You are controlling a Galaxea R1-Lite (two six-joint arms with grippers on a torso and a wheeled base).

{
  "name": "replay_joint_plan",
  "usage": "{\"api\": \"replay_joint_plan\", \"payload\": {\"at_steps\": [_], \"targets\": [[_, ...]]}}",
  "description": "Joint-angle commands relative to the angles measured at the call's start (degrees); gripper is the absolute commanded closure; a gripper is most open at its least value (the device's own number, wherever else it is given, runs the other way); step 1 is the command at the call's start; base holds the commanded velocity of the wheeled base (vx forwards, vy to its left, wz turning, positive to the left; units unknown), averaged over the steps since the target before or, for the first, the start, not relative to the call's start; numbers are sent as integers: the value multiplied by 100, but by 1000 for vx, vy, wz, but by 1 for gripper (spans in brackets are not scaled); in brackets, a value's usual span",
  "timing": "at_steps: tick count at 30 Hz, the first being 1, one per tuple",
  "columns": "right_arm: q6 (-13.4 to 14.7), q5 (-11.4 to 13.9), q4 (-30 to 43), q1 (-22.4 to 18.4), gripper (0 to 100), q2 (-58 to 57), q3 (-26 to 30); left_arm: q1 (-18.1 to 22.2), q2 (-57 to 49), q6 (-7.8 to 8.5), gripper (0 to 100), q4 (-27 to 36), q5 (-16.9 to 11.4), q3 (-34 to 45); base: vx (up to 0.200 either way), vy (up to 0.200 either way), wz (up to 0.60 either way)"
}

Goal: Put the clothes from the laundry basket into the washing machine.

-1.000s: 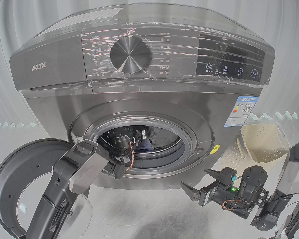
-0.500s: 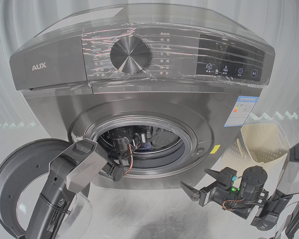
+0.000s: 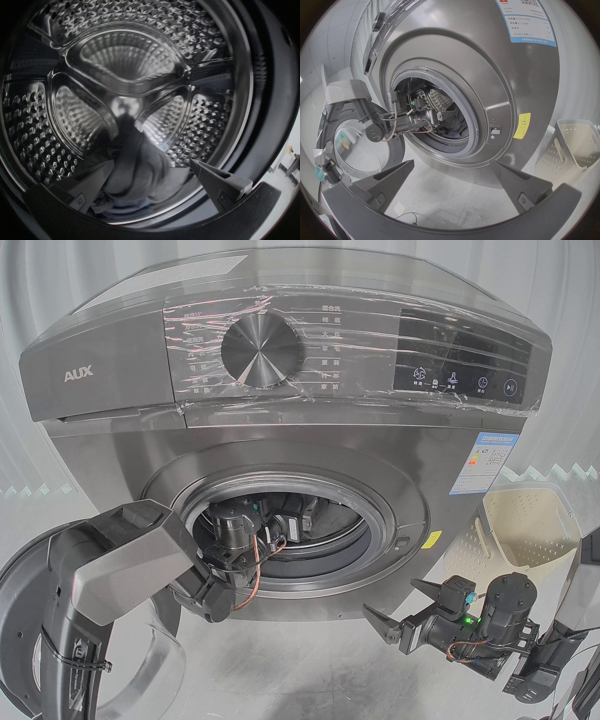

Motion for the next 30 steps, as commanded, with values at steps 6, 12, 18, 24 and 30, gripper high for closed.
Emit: {"api": "replay_joint_plan", "payload": {"at_steps": [6,12,18,24,30], "targets": [[-3,-1,-4,3,0,-51,25,-582,-612,-4,0,-581,-5,1186,0,0,0],[-3,-10,-4,-24,0,-68,43,-758,-709,-4,0,-889,-22,1890,0,0,0],[-3,-19,-4,-6,0,-209,113,-969,-1113,-21,0,-1372,-31,2751,0,0,0],[-21,-62,5,11,0,-499,359,-1215,-1843,-232,0,-1522,-13,3542,0,0,0],[-29,-71,5,-85,0,-947,729,-1690,-2941,-681,0,-1513,57,4658,0,0,0]]}}
